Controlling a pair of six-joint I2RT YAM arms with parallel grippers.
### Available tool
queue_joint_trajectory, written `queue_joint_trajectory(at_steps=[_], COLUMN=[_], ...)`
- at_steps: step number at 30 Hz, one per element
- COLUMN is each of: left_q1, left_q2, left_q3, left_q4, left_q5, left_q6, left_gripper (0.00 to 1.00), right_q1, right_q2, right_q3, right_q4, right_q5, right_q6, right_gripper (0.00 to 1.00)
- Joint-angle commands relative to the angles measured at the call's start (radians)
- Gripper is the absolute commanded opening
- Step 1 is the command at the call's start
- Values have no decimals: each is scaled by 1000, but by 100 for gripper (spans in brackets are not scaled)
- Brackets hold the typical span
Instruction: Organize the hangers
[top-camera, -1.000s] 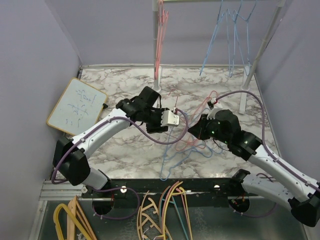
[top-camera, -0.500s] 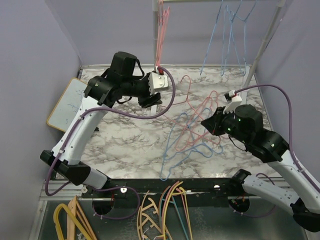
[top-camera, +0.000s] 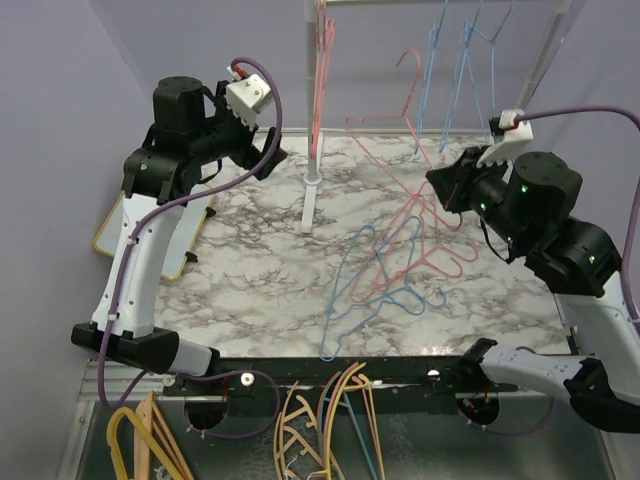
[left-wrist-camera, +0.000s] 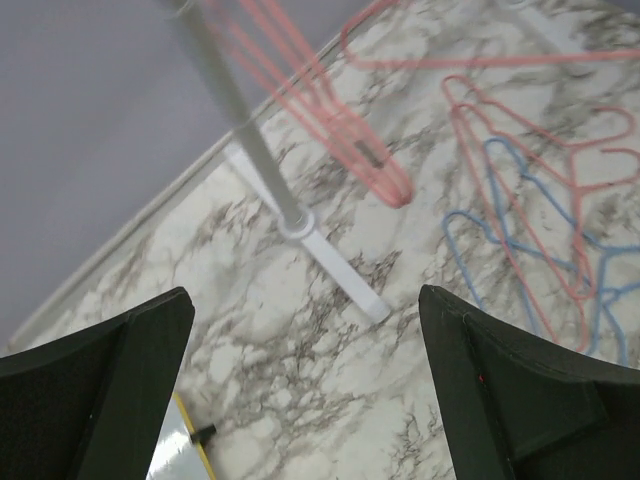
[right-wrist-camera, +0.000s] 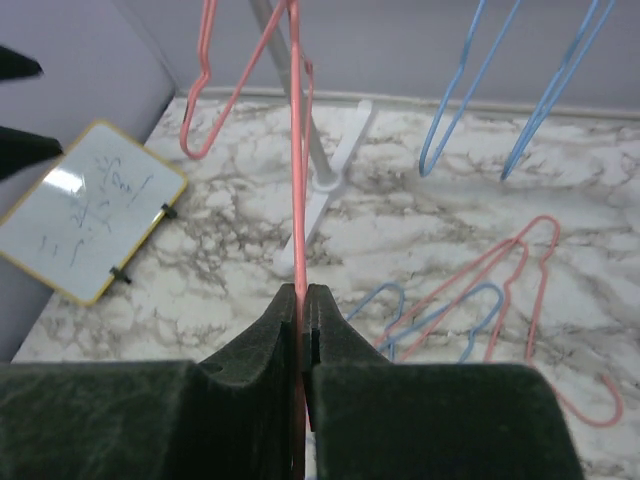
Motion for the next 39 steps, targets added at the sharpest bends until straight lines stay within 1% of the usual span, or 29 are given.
queue_joint_trajectory(at_steps=[1, 2, 5, 6, 11, 15, 19, 22, 25, 29, 33, 39], left_q1=[53, 66, 98, 101, 107, 107, 106, 107, 107, 106, 106, 82], left_q2=[-26, -35, -67, -77, -129, -171, -209, -228, -235, -233, -200, -181], left_q3=[-167, -194, -282, -310, -456, -576, -683, -725, -746, -769, -798, -838], left_q4=[192, 185, 153, 141, 108, 102, 109, 110, 94, 69, 53, 44], left_q5=[-384, -361, -205, -184, -230, -235, -239, -234, -181, -130, -151, -190], left_q6=[-281, -281, -226, -201, -113, -75, -60, -55, -38, -7, -3, 17], left_gripper=[99, 99, 99, 99, 99, 99, 99, 99, 99, 99, 99, 99], right_q1=[5, 5, 5, 6, 5, 5, 5, 6, 5, 5, 6, 7], right_q2=[148, 186, 285, 312, 422, 533, 566, 582, 641, 708, 760, 775], right_q3=[220, 262, 355, 375, 449, 538, 524, 505, 543, 568, 558, 505], right_q4=[17, 26, 72, 94, 209, 235, 350, 425, 422, 407, 380, 379], right_q5=[143, 161, 239, 256, 277, 284, 313, 317, 324, 293, 268, 184], right_q6=[-126, -144, -211, -233, -320, -359, -408, -436, -453, -438, -415, -364], right_gripper=[1, 1, 1, 1, 1, 1, 1, 1, 1, 1, 1, 1])
